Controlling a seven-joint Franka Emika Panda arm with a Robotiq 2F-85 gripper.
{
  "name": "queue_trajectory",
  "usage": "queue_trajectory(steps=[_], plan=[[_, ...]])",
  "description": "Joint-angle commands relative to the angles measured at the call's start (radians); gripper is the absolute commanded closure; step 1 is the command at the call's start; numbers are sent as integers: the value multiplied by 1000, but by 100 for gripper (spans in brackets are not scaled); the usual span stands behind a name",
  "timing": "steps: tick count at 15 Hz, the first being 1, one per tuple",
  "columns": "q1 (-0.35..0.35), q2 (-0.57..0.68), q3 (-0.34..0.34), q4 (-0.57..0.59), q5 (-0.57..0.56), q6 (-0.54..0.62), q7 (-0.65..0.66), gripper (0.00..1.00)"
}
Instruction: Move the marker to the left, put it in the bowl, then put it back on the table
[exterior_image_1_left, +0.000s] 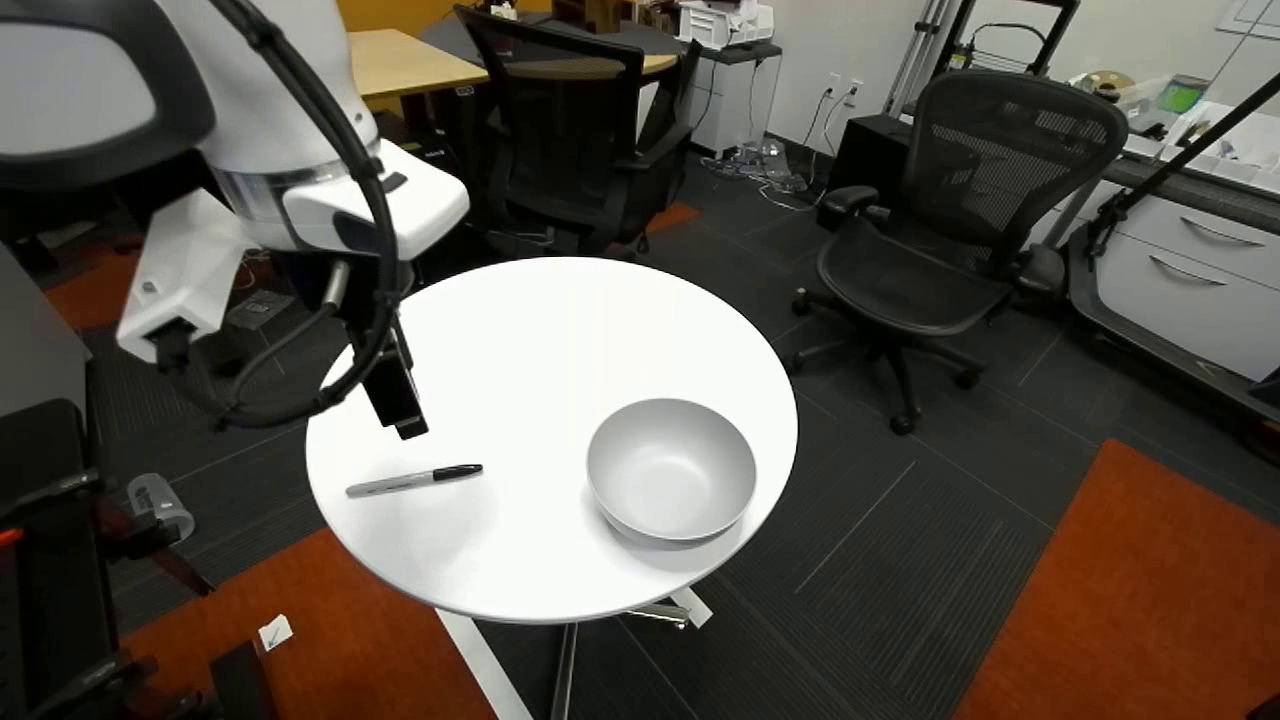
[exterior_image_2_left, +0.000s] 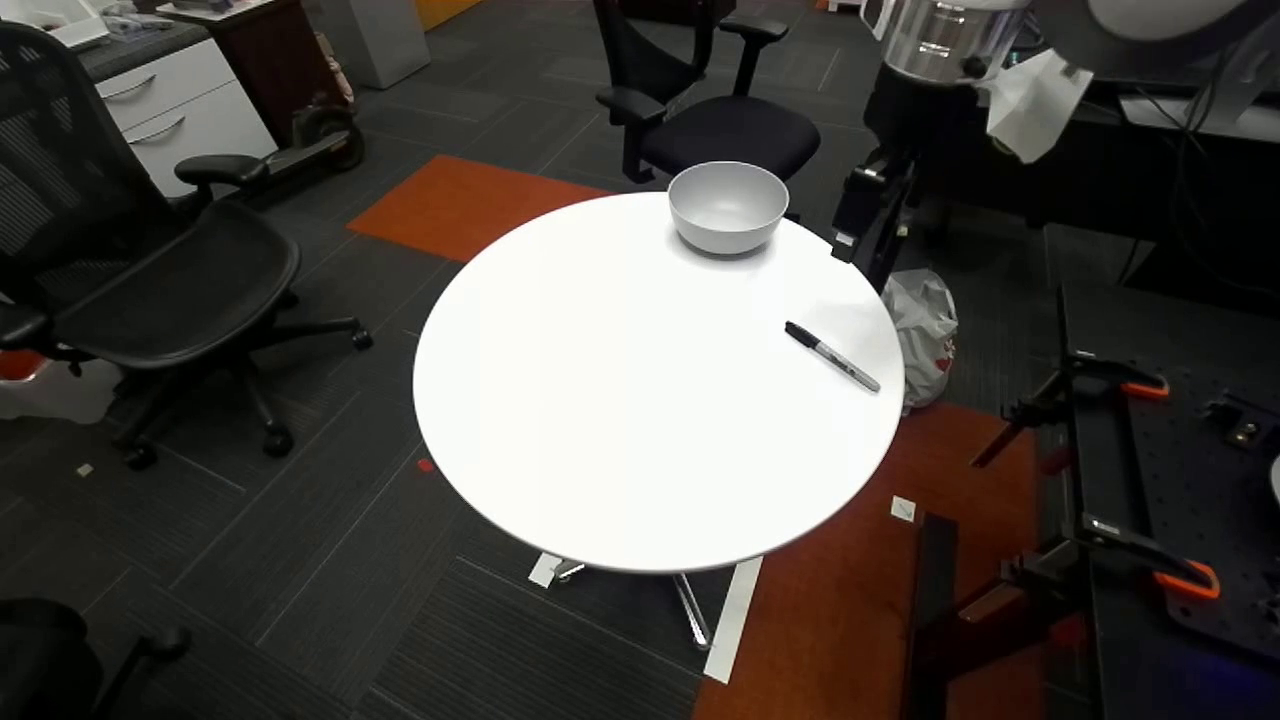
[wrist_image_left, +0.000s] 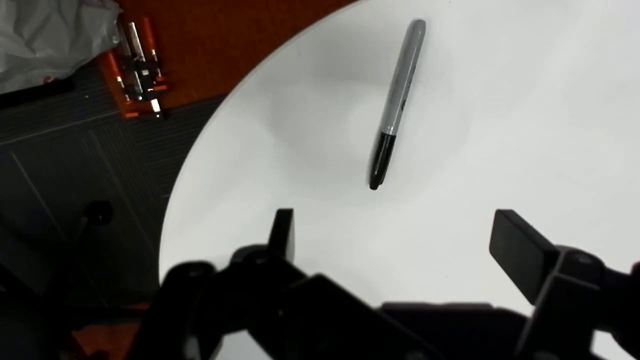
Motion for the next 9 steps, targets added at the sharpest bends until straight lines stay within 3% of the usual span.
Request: queue_trajectory(steps=[1, 9], plan=[[14, 124, 23, 53, 70, 59, 38, 0], [11, 327, 34, 130, 112, 149, 32, 0]])
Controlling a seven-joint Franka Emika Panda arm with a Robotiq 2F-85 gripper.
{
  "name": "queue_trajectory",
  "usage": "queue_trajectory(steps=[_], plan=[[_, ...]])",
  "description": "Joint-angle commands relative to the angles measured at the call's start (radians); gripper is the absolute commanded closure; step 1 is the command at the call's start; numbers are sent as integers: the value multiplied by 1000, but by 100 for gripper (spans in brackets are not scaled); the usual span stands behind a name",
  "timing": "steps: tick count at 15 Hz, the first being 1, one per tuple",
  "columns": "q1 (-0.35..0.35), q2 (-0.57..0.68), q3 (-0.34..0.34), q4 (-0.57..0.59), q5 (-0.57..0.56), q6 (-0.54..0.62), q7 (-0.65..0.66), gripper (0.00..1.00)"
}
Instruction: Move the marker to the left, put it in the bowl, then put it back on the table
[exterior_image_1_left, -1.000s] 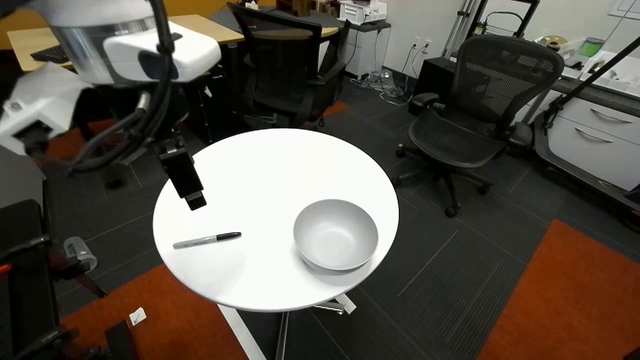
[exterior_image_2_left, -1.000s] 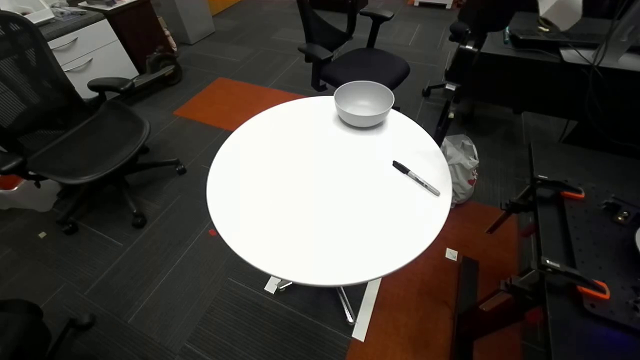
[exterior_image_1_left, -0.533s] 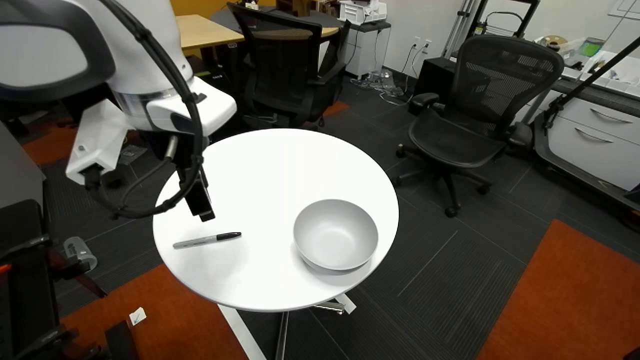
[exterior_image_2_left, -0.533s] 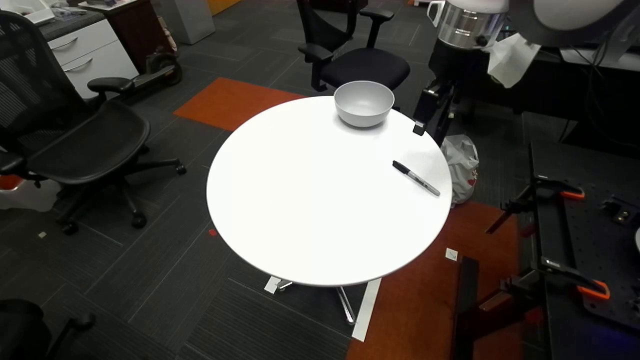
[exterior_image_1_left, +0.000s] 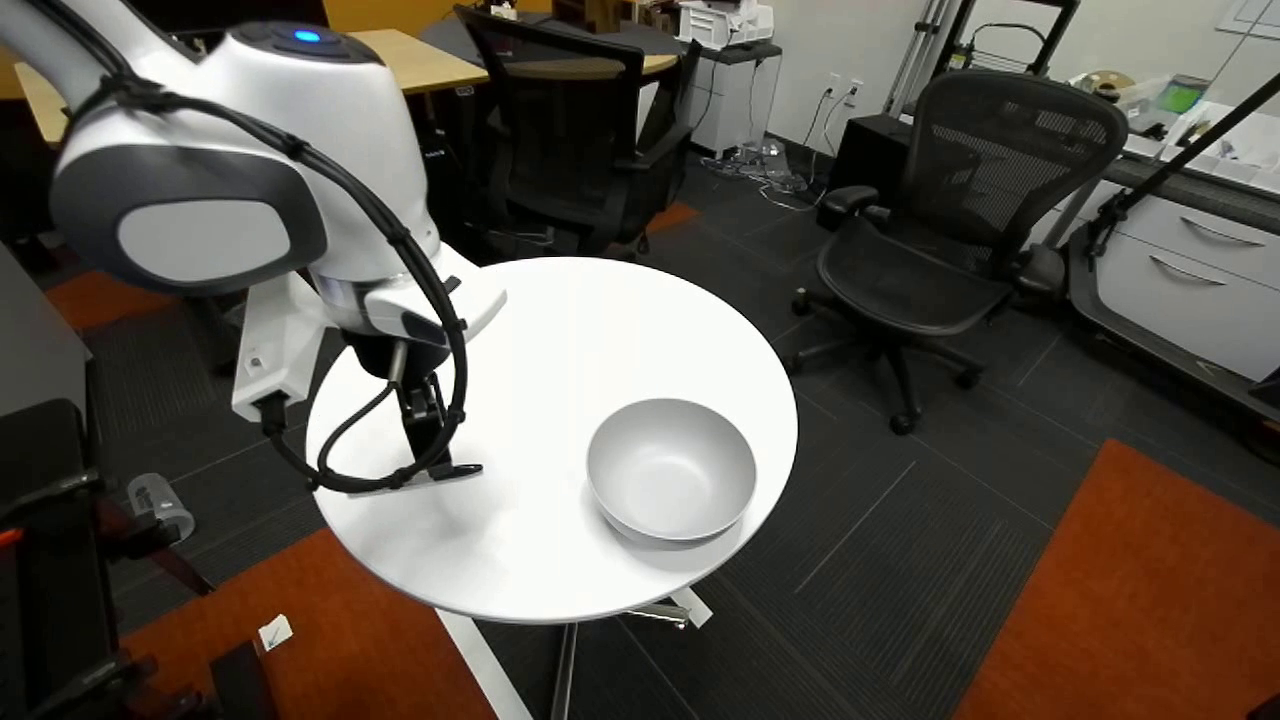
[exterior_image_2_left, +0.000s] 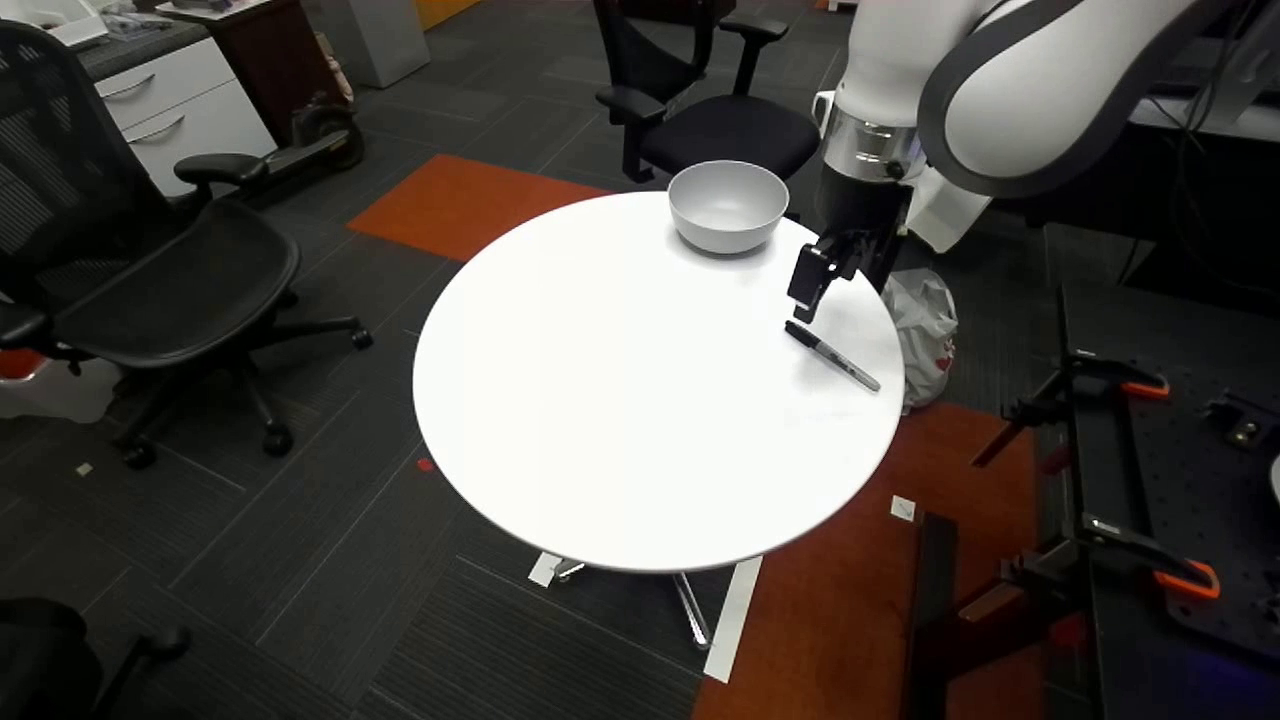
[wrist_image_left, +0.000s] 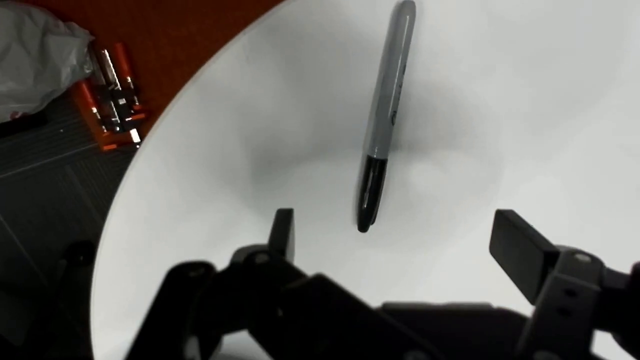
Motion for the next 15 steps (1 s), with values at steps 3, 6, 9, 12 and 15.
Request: queue_trajectory(steps=[3, 6, 9, 12, 15], plan=[[-2, 122, 10, 69, 26, 32, 13, 0], [-8, 159, 16, 91, 31, 29, 6, 0], [16, 183, -9, 103, 11, 36, 39, 26], [6, 194, 1, 113, 23, 30, 39, 49], [5, 201, 2, 120, 24, 28, 41, 73]])
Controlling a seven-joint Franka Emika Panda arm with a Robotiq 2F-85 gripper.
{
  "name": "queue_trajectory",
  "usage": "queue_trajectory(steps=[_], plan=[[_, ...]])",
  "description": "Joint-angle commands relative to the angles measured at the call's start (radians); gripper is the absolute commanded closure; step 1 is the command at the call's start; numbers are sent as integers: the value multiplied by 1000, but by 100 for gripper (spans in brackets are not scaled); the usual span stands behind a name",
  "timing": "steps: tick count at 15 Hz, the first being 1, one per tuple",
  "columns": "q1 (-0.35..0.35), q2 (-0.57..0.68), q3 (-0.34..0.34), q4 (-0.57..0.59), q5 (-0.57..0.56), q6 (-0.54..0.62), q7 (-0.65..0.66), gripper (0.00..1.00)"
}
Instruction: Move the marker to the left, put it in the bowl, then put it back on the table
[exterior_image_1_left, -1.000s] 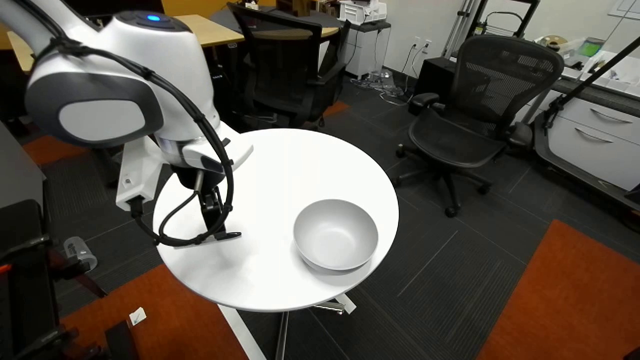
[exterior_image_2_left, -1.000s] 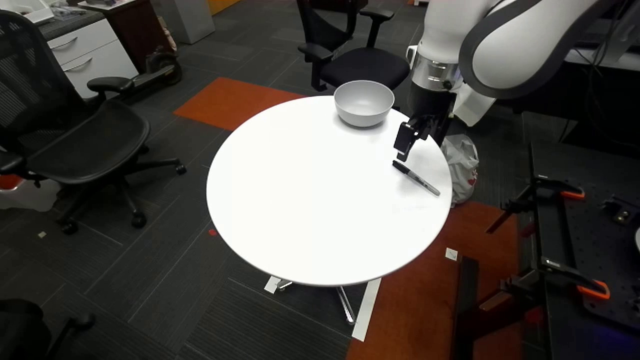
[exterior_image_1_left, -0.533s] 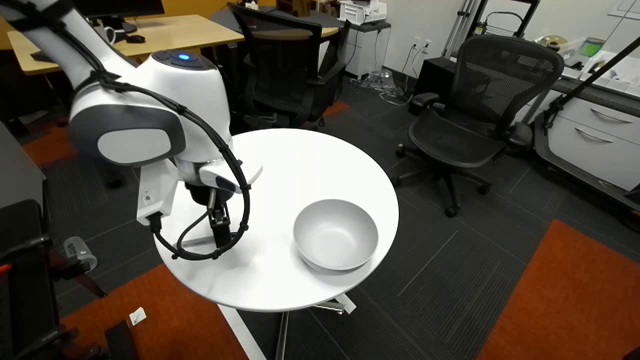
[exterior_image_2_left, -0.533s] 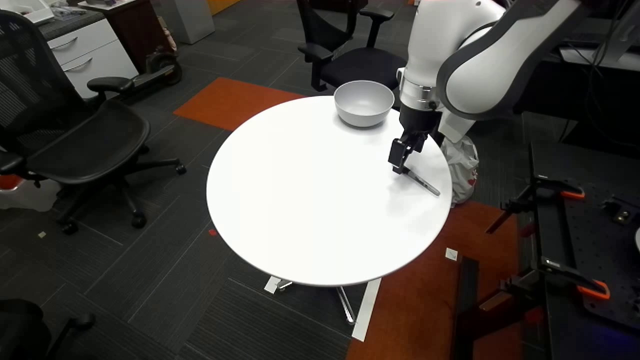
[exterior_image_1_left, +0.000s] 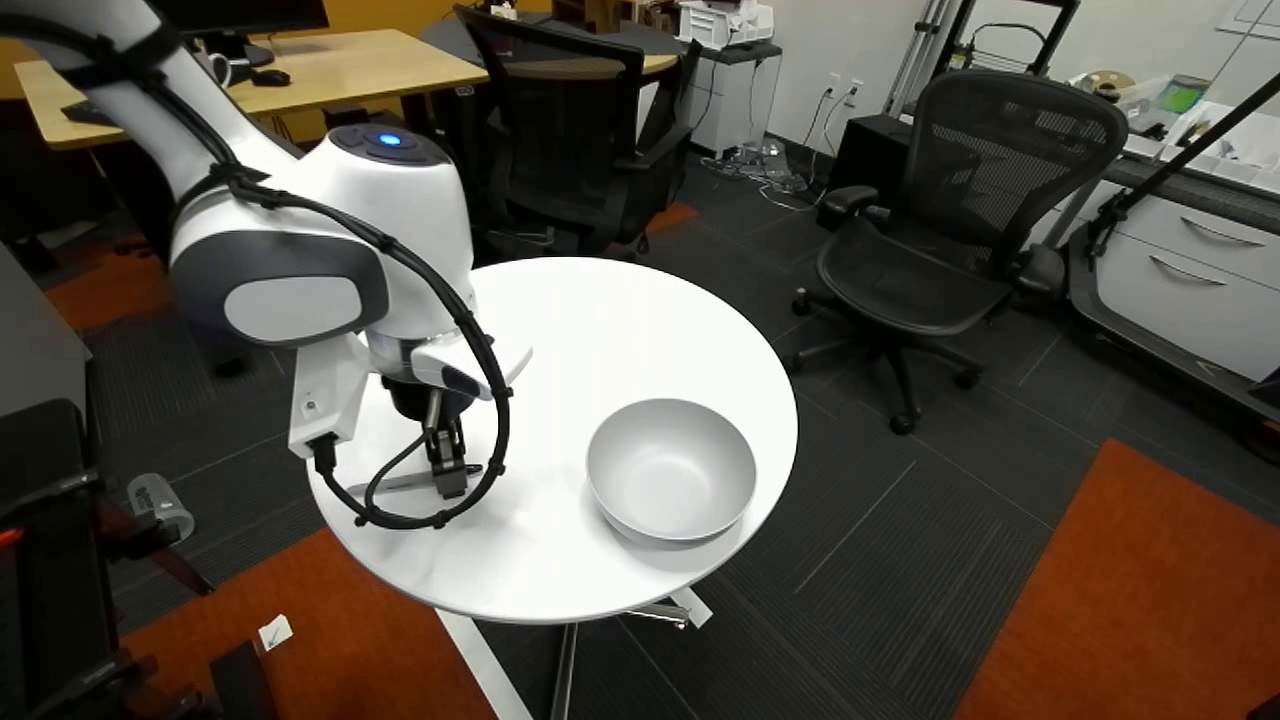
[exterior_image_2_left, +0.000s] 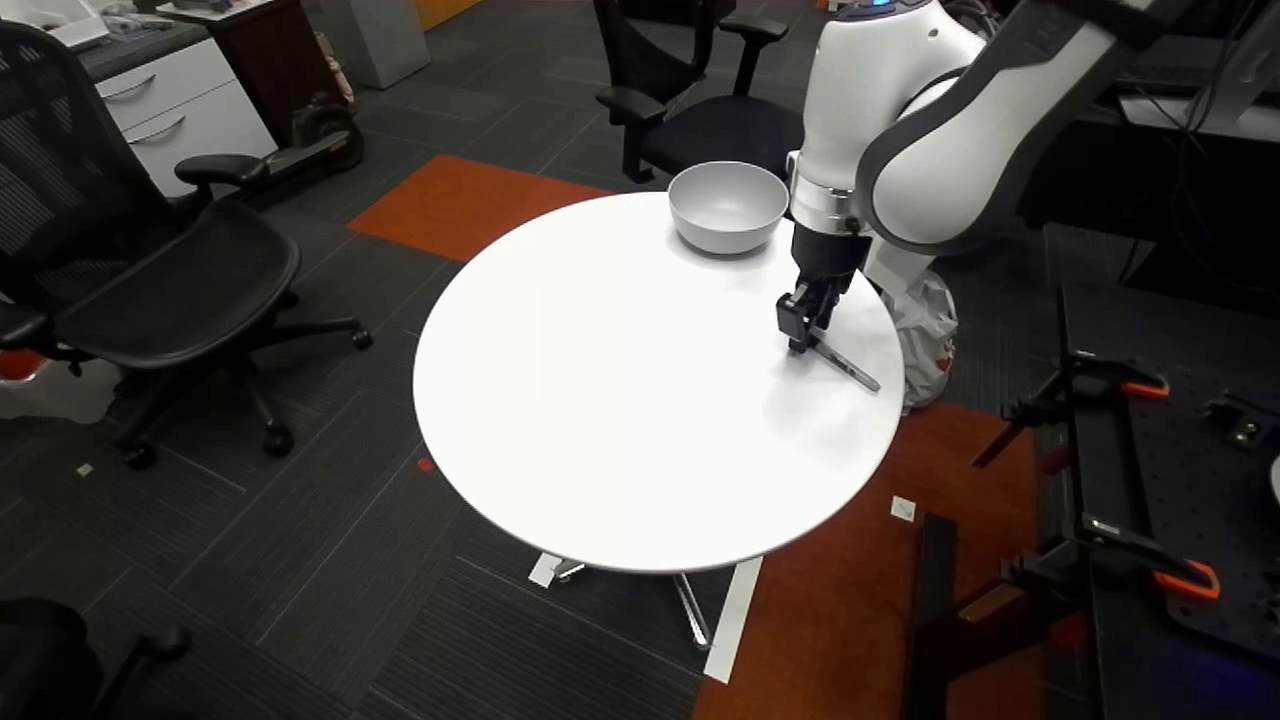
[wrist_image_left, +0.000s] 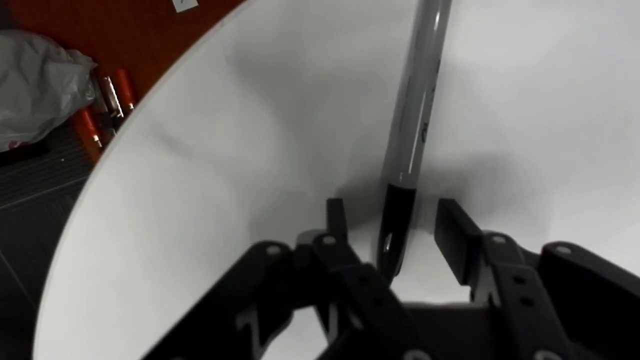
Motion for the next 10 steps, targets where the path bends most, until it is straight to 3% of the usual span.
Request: queue_trajectory(steps=[1, 4, 10], plan=[[1, 13, 3, 13, 21, 19, 18, 80], [-4, 12, 6, 15, 26, 20, 14, 99], [64, -10, -12, 95, -17, -17, 49, 96]])
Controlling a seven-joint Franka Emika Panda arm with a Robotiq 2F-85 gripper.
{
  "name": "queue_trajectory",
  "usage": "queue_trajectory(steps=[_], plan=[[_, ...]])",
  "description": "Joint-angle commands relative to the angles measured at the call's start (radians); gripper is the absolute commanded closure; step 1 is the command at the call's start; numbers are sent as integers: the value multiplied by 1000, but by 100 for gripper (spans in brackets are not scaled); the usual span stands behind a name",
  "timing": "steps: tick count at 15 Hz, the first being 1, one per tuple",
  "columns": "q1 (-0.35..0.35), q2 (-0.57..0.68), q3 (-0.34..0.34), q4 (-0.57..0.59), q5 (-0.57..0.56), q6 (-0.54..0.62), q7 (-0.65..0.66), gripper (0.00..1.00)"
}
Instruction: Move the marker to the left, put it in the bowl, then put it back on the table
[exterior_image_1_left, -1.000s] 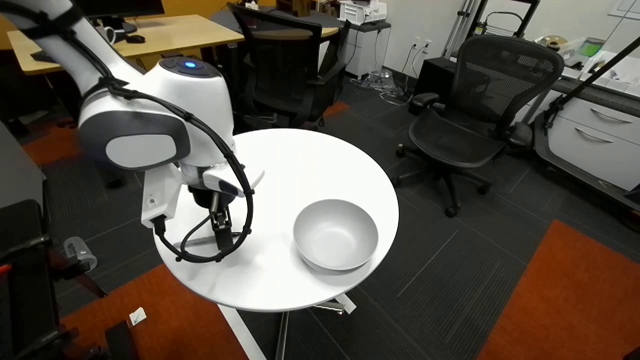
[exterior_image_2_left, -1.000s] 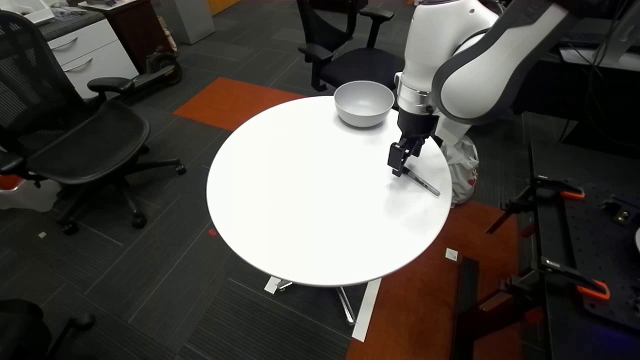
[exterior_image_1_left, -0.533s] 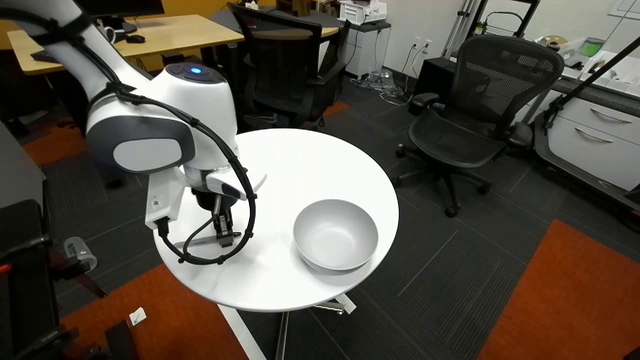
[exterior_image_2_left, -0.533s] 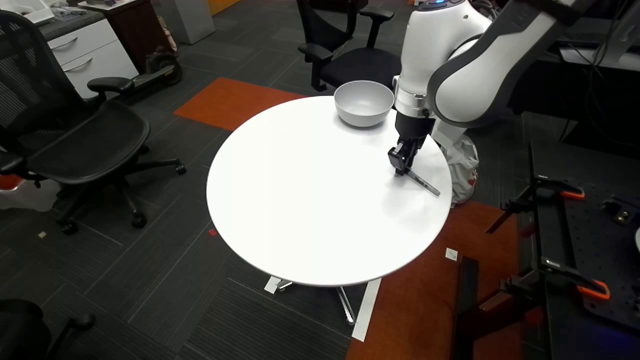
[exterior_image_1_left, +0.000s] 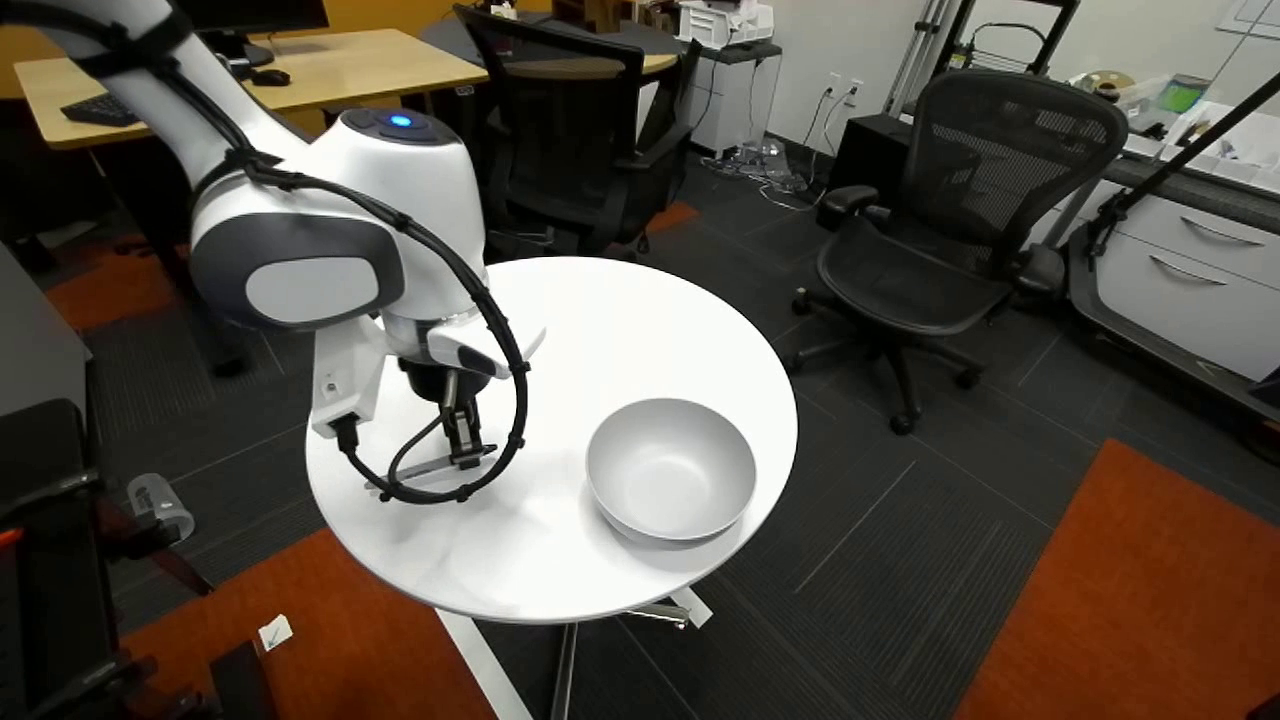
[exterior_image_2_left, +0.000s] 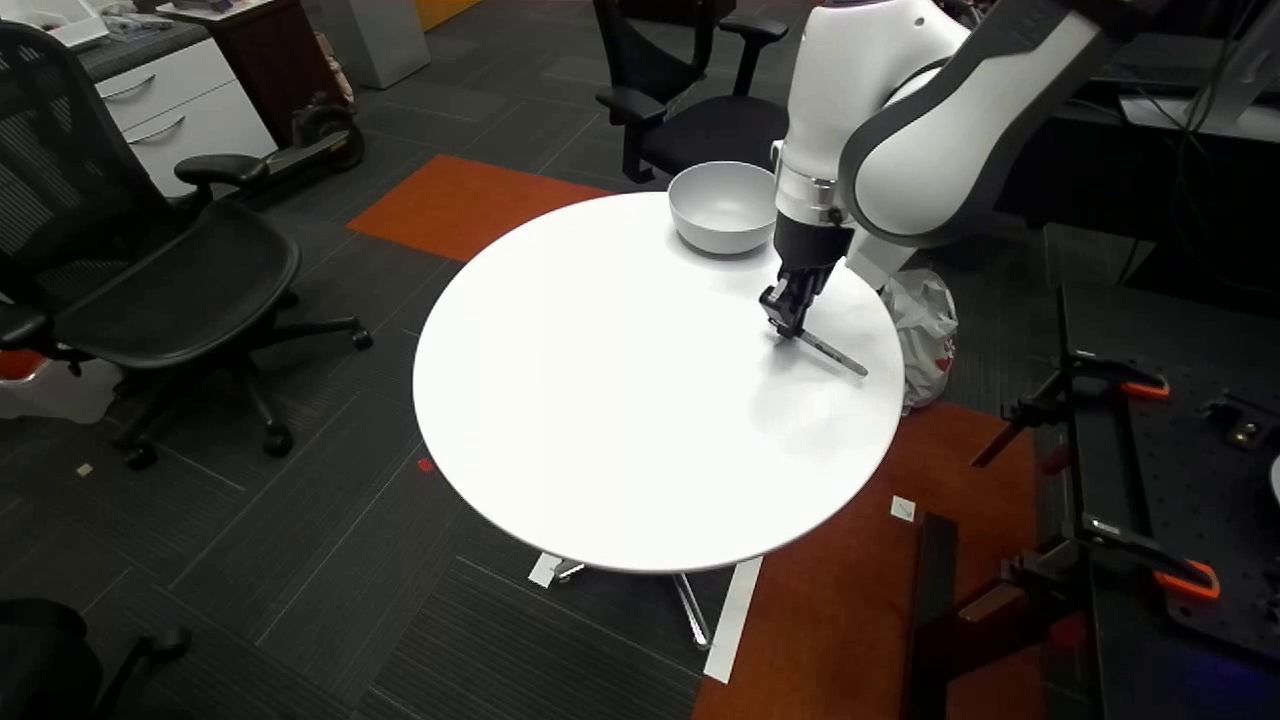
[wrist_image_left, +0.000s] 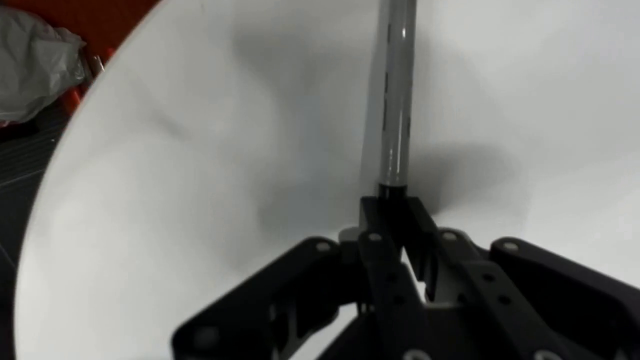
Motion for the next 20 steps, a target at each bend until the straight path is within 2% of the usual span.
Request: queue_trajectory(steps=[1, 3, 9, 12, 17, 20], plan=[[72, -11, -19, 79, -39, -21, 56, 96], [115, 17, -16, 164, -65, -44, 80, 96], [126, 140, 97, 444, -18, -249, 30, 96], [147, 205, 125, 557, -25, -329, 32, 96], [175, 291, 154, 661, -34, -313, 8, 96], [200, 320, 145, 692, -50, -303, 19, 96]])
